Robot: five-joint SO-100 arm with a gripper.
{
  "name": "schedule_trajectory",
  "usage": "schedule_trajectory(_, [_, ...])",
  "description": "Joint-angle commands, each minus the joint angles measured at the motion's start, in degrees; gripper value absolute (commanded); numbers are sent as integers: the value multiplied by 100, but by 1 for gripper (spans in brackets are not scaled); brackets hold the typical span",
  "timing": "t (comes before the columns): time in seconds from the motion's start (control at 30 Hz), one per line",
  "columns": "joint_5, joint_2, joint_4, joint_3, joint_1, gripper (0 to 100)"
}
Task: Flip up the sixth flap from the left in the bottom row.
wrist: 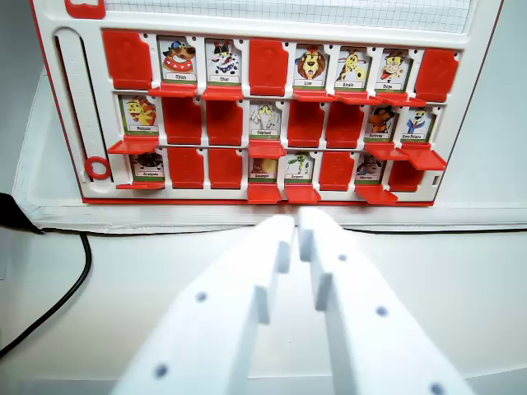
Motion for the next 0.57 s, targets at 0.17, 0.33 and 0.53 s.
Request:
schedule_trajectory(0.17, [70,352,9,-413,-114,0])
schedule_trajectory(0.33, [105,352,9,-396,-123,0])
schedule_trajectory(0.53, [114,369,9,-343,-132,0])
